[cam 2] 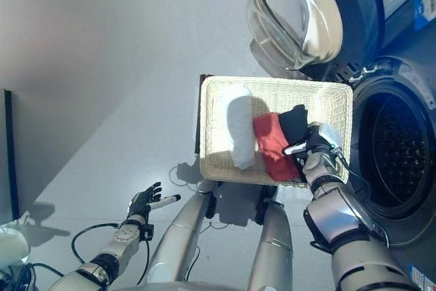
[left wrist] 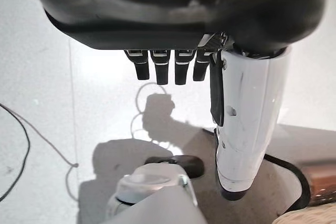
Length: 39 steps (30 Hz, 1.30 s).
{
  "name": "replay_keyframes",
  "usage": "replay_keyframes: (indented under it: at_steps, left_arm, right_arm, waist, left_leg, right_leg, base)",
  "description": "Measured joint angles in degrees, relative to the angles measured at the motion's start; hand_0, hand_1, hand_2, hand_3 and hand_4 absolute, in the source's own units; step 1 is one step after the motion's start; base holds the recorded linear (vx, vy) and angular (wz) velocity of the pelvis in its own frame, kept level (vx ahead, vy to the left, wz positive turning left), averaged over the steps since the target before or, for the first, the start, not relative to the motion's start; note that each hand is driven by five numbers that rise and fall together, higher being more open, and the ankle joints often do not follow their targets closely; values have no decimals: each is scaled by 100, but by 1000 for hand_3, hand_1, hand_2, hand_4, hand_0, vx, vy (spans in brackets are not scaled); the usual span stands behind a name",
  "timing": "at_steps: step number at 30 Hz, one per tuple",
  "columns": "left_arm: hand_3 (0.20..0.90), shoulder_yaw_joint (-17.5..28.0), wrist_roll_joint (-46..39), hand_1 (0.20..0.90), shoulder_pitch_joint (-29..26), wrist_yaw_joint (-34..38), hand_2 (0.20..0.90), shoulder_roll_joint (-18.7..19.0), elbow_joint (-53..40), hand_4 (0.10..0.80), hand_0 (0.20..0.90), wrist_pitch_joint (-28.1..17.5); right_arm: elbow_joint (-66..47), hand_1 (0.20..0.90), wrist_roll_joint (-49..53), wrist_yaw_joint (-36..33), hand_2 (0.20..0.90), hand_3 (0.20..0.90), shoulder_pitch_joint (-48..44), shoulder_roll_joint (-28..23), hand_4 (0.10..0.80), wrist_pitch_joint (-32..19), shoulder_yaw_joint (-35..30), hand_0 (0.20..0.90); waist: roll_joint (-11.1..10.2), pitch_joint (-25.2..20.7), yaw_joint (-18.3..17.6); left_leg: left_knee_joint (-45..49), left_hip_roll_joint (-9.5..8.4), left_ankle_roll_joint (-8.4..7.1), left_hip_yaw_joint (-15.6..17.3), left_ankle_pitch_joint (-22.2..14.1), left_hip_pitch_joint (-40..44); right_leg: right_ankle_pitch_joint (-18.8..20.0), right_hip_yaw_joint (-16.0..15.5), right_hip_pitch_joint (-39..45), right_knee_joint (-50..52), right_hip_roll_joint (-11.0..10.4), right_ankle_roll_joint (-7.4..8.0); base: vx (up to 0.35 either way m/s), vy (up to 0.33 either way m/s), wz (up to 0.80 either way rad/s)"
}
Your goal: Pick up the clothes and place them into the washing machine
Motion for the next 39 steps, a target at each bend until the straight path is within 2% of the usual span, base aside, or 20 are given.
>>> replay_keyframes:
  at_steps: [8,24,26,27,33,34,35,36,39]
  left_arm:
    - [900,-1,-3,900,-4,0,900,0,100,800,900,-1]
    - [900,3,-52,900,-19,-3,900,12,182,800,900,-14]
    - [900,3,-55,900,-19,-7,900,11,182,800,900,-14]
    - [900,3,-55,900,-19,-14,900,11,182,800,900,-14]
    - [900,2,-59,900,-20,-80,900,6,179,800,900,-18]
    - [900,2,-59,900,-19,-80,900,6,179,800,900,-19]
    - [900,1,-59,900,-20,-84,900,5,179,800,900,-19]
    - [900,1,-59,900,-19,-87,900,5,179,800,900,-16]
    - [900,3,-58,900,-17,-105,900,-4,179,800,900,-18]
  right_arm:
    - [-28,900,3,102,900,900,247,48,800,0,5,900]
    - [-147,900,206,-23,900,900,90,37,800,-112,-40,900]
    - [-148,716,266,-23,716,716,82,24,669,-124,-82,716]
    - [-147,584,319,-18,584,584,75,21,575,-124,-186,584]
    - [-143,444,442,-6,444,444,-26,-91,475,-124,-277,444]
    - [-137,370,444,-8,370,370,-35,-124,422,-122,-279,370]
    - [-137,348,444,-10,348,348,-35,-140,406,-121,-280,348]
    - [-137,255,445,-10,255,255,-35,-153,339,-122,-281,255]
    - [-93,247,444,-7,247,247,-27,-171,333,-118,-282,247]
  waist:
    - [-28,6,-92]
    - [-92,49,-196]
    - [-90,57,-192]
    - [-88,66,-186]
    - [23,128,-177]
    - [73,154,-165]
    - [103,169,-159]
    - [131,182,-150]
    - [173,184,-43]
  left_leg:
    - [-14,18,4,44,-3,-15]
    - [-93,20,14,210,-3,-178]
    - [-105,19,15,231,-4,-162]
    - [-124,18,16,252,-4,-139]
    - [-149,21,16,280,-3,-100]
    - [-164,21,19,282,0,-92]
    - [-177,20,26,286,6,-82]
    - [-185,19,45,293,19,-74]
    - [-212,20,65,363,25,0]
  right_leg:
    - [53,81,-42,-62,39,9]
    - [68,252,-329,-63,48,19]
    - [68,280,-331,-64,46,19]
    - [68,297,-326,-64,45,19]
    - [68,327,-316,-63,44,18]
    - [68,331,-316,-63,44,18]
    - [68,334,-315,-64,43,19]
    - [69,340,-315,-62,42,18]
    - [68,436,-310,-62,48,19]
  base:
    - [-19,-2,-6]
    - [17,6,-3]
    - [36,0,-5]
    - [24,-1,-5]
    - [28,6,-2]
    - [0,0,0]
    - [36,17,-1]
    - [27,18,-4]
    - [18,11,-12]
